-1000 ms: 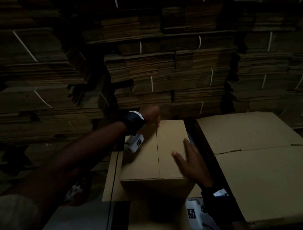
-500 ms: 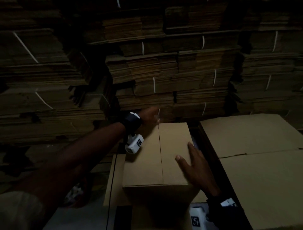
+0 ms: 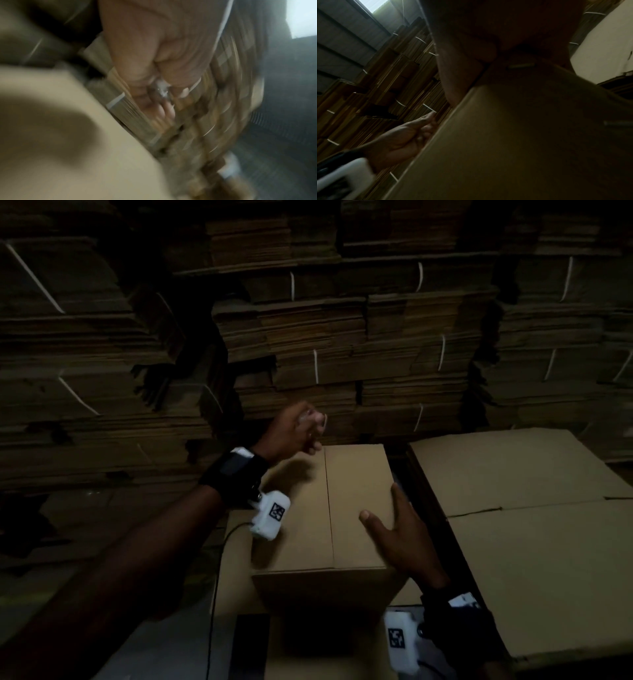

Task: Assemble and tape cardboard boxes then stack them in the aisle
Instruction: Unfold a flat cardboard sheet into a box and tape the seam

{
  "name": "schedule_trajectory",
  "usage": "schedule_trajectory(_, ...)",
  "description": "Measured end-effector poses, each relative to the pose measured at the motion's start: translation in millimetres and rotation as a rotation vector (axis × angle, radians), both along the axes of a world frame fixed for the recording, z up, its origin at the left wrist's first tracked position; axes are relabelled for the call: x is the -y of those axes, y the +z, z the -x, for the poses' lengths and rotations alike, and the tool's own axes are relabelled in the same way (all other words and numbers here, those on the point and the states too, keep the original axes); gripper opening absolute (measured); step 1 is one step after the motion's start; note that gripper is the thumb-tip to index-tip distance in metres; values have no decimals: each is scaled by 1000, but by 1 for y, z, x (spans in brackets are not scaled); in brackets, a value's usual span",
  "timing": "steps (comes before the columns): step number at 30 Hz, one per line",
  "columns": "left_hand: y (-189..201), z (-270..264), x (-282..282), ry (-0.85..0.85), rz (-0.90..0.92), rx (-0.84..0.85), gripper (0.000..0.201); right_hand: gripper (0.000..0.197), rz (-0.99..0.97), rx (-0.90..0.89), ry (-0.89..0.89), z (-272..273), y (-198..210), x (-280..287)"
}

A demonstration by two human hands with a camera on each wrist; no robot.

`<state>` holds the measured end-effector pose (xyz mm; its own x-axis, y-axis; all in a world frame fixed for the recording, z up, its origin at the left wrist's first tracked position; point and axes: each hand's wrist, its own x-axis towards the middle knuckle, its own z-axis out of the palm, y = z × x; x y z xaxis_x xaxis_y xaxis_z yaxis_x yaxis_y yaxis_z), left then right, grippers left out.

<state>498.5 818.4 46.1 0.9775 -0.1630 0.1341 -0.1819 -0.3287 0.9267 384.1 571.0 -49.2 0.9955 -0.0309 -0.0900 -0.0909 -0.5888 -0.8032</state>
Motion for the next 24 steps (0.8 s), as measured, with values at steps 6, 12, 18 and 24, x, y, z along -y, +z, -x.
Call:
schedule_trajectory(6,-23,102,15,16,292,-140,26,79,2,18,9,11,24,-8)
schedule_trajectory(12,-63,180,-19,125,407,-199,25,71,374,149,0,24,33,-24)
schedule_trajectory(18,-92,234,-69,241,410,-131,23,52,439,494,-62,66,21,-70)
schedule_trajectory(24,-108,292,-120,372,377,-202,24,36,244,656,203,131,17,-158)
